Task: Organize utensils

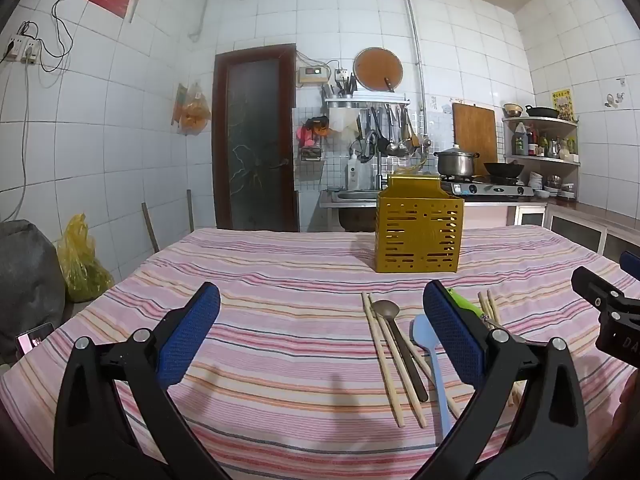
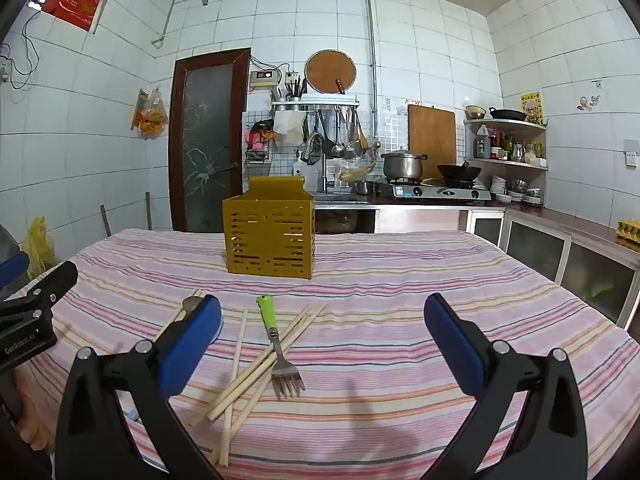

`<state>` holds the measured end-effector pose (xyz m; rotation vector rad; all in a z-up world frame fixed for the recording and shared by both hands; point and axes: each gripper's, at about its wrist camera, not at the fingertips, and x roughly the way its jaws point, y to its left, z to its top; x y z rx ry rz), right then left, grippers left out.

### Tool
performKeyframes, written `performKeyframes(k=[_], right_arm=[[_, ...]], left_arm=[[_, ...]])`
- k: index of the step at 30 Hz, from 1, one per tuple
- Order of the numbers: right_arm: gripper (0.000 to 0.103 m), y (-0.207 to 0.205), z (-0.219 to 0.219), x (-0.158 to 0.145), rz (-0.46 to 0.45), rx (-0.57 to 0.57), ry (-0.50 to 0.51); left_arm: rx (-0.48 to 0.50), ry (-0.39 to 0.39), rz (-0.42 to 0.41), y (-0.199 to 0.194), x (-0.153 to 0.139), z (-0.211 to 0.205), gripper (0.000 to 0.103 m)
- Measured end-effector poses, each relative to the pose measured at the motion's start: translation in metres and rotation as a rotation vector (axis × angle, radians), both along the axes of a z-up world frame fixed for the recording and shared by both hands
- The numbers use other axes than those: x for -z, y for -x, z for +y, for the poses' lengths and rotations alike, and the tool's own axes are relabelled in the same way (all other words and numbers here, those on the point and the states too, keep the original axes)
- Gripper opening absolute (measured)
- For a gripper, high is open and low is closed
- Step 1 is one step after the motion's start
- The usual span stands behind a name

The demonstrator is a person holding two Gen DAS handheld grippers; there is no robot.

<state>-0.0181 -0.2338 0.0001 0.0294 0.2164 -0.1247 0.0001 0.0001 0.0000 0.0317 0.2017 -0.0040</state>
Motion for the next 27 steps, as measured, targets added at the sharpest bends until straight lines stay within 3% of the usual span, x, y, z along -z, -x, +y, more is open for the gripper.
performKeyframes(k=[27], right_arm=[[0.099, -0.0013, 0.0000, 0.0009, -0.002, 0.001, -0.003]], left_arm=[[0.000, -0.003, -0.005, 0.0003, 0.0000, -0.0002, 0.098]])
